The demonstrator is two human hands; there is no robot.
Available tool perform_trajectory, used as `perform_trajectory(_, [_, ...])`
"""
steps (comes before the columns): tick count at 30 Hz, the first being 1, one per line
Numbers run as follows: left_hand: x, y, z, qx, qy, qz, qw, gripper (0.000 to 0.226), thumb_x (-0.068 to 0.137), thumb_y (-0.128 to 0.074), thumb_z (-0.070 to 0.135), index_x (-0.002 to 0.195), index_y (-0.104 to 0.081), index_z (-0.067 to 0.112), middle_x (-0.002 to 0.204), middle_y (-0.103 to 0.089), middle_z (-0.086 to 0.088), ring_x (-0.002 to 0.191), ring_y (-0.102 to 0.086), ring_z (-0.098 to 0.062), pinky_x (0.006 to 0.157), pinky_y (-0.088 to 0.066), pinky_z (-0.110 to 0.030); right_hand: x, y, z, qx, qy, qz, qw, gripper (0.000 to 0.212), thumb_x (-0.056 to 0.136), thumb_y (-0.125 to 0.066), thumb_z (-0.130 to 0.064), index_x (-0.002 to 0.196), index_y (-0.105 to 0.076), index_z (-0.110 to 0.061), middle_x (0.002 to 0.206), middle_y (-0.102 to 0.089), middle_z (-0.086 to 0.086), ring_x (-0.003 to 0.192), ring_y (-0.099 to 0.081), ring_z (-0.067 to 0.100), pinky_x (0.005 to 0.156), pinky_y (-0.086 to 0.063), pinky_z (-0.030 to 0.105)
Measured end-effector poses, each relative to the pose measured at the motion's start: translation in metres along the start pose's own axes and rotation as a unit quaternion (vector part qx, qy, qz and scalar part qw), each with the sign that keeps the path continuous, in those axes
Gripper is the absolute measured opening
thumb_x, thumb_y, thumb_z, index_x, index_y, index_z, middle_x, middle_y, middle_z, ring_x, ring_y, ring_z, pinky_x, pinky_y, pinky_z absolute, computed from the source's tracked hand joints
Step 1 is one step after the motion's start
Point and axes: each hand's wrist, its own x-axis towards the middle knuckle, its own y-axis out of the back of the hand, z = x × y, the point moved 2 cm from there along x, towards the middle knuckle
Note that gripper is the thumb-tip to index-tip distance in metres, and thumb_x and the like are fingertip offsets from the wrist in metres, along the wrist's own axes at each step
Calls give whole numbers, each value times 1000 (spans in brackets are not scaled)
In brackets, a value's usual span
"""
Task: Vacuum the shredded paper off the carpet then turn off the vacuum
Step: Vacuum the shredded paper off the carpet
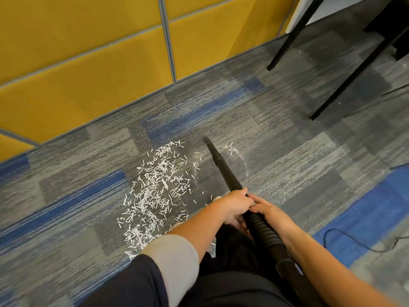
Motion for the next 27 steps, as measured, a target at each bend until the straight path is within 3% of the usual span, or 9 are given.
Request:
perform_trajectory(4, [-4, -2, 1, -20, 6, 2, 1000, 59, 99, -34, 11, 150, -12, 31, 90, -49, -13, 55, -54, -21, 42, -52, -36, 1, 2, -2, -26, -12, -23, 999, 56, 89, -37, 7, 138, -43, -20, 76, -59, 20, 44, -56, 27, 36, -48, 28])
perform_trajectory(7, [-3, -8, 4, -48, -2, 34, 998, 53, 99, -36, 11, 148, -20, 25, 89, -49, -13, 55, -53, -21, 45, -53, -39, 5, 10, -9, -64, -28, -47, 996, 55, 90, -38, 3, 137, -41, -24, 84, -60, 20, 54, -56, 30, 39, -50, 30])
perform_trajectory(12, [13, -32, 9, -99, -11, 77, 992, 58, 99, -37, 12, 150, -14, 28, 105, -52, -17, 62, -55, -21, 58, -55, -43, 19, 46, -24, -166, -32, -92, 981, 57, 90, -41, 1, 141, -39, -23, 91, -61, 23, 57, -60, 29, 43, -51, 30])
perform_trajectory(15, [23, -66, 17, -115, -15, 87, 989, 60, 98, -36, 13, 150, -11, 29, 98, -53, -15, 62, -54, -20, 51, -55, -38, 14, 80, -35, -211, -39, -106, 971, 56, 90, -41, 0, 141, -40, -22, 92, -62, 22, 55, -62, 27, 43, -51, 27])
perform_trajectory(20, [22, -104, 29, -147, -30, 102, 983, 45, 98, -35, 12, 142, -26, 19, 89, -49, -13, 58, -51, -20, 63, -55, -47, -9, 112, -48, -216, -57, -144, 964, 49, 91, -39, 2, 133, -43, -21, 83, -61, 23, 44, -61, 25, 38, -49, 27])
perform_trajectory(22, [21, -108, 27, -144, -29, 99, 984, 48, 98, -35, 11, 144, -23, 19, 87, -48, -13, 58, -51, -20, 68, -55, -49, -14, 113, -43, -214, -52, -147, 964, 48, 91, -38, 3, 133, -44, -20, 81, -61, 22, 43, -60, 25, 37, -48, 27])
perform_trajectory(27, [28, -107, 12, -139, -31, 93, 985, 63, 98, -38, 12, 151, -9, 29, 93, -52, -13, 59, -53, -19, 58, -54, -40, -7, 117, -22, -196, -37, -122, 972, 54, 91, -40, 0, 138, -42, -25, 86, -62, 20, 50, -61, 25, 41, -52, 30])
